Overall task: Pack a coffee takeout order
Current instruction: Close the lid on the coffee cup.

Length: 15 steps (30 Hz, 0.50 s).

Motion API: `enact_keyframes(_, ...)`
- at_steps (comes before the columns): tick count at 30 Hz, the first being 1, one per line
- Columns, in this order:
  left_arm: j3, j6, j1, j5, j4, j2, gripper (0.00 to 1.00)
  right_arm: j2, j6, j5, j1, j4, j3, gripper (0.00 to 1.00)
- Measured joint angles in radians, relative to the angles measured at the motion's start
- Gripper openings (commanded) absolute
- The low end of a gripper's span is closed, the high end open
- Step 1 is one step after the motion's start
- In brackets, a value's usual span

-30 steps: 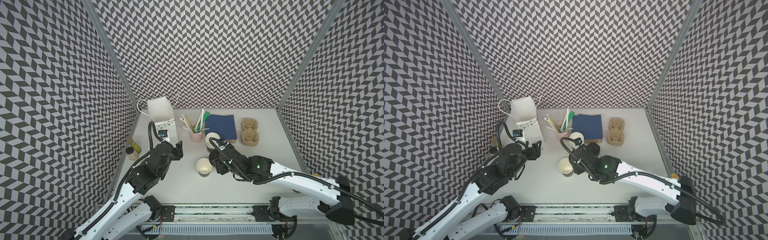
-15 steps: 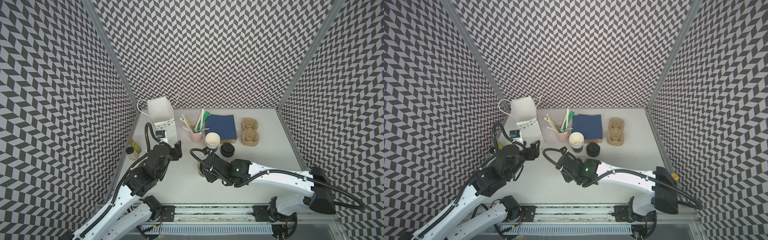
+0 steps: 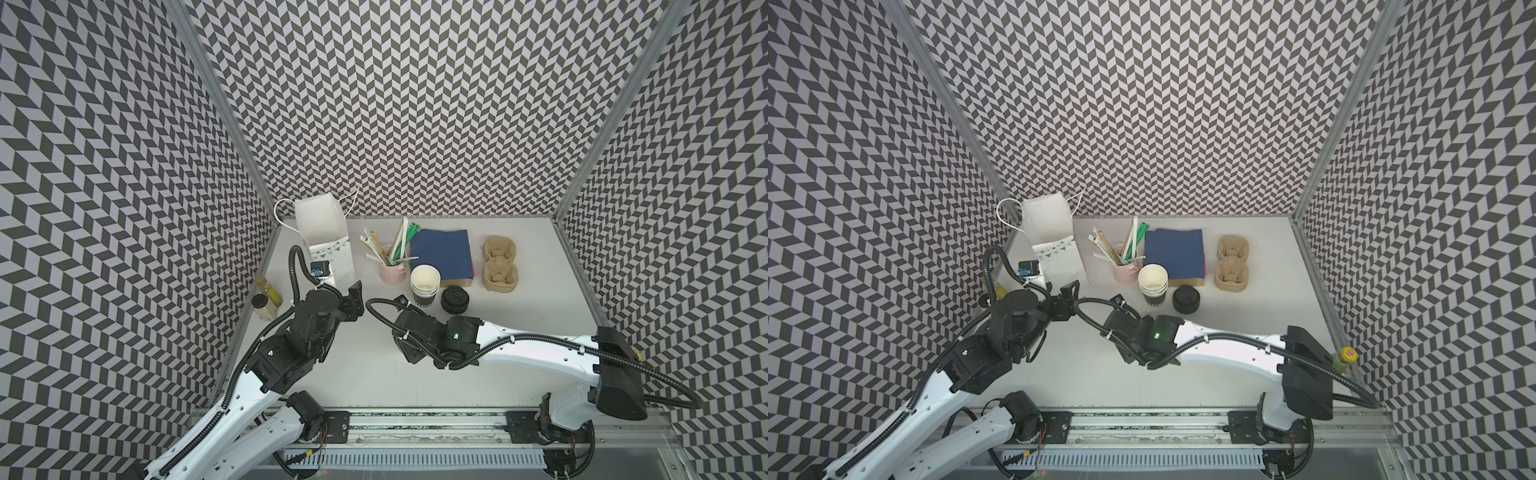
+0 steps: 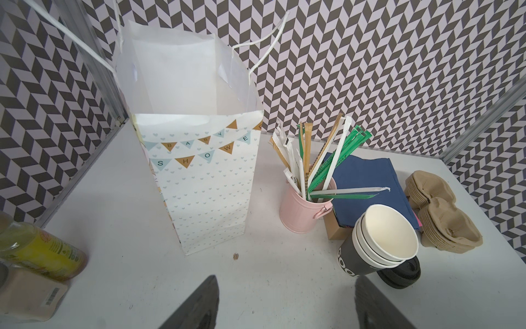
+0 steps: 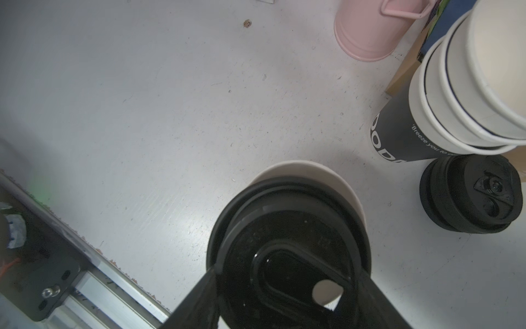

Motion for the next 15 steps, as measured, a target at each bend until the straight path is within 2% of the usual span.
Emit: enact_keyframes(15, -0.004, 0.0, 0.0, -0.001, 0.0, -0.004, 0.76, 0.043, -0.039, -0.006, -0.043, -0.005, 0.066, 0.62)
